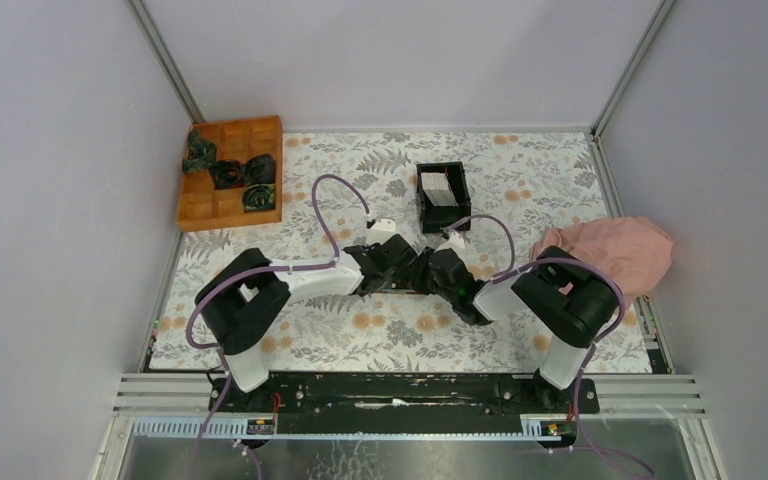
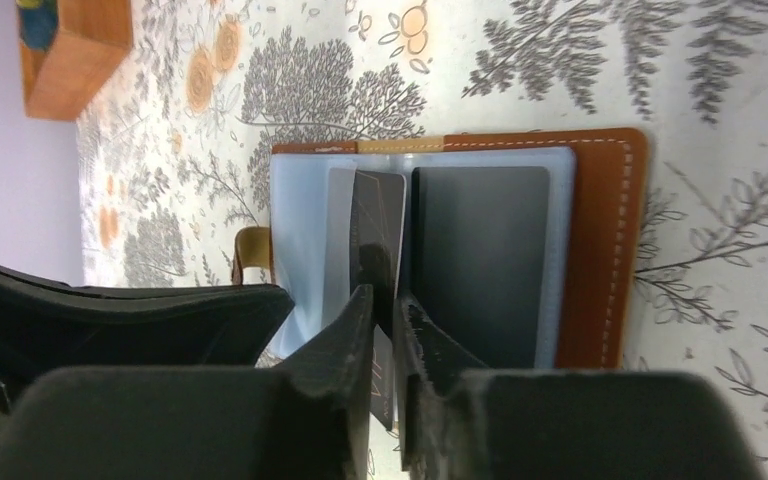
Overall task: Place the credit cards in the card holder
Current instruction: Insert the credit card into the card holder.
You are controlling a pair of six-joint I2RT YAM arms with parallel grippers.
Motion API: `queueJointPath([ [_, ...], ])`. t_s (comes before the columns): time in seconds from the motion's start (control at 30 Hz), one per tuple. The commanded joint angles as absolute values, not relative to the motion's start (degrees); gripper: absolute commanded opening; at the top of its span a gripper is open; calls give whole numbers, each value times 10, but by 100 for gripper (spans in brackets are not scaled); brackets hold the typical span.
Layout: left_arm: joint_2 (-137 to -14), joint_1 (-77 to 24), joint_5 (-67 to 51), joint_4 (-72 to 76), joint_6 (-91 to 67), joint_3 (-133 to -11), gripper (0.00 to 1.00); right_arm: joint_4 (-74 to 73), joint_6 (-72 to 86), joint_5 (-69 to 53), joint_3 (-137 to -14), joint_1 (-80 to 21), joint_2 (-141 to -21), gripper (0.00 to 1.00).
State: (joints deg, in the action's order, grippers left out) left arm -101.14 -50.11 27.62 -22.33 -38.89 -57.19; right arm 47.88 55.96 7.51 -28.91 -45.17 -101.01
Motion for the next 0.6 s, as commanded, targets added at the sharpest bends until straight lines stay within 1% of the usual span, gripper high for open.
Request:
queueJointPath([
  [0.0,-1063,-498,234,-278,-391,-541,0,280,498,103,-307,-484,-1034,23],
  [0.13,-1063,-498,233,-277,-391,-541,0,252,490,117,-324,-492,-1030,36],
  [0.33,-1059,-499,233,-277,-390,-541,0,226,479,120,-344,-493,-1028,52],
  [0.4,-1057,-499,231,-275,-389,-542,0,220,475,117,-350,-493,-1027,54],
  [0.57,-1046,-499,223,-267,-389,-538,0,189,464,117,-378,-495,-1030,54],
])
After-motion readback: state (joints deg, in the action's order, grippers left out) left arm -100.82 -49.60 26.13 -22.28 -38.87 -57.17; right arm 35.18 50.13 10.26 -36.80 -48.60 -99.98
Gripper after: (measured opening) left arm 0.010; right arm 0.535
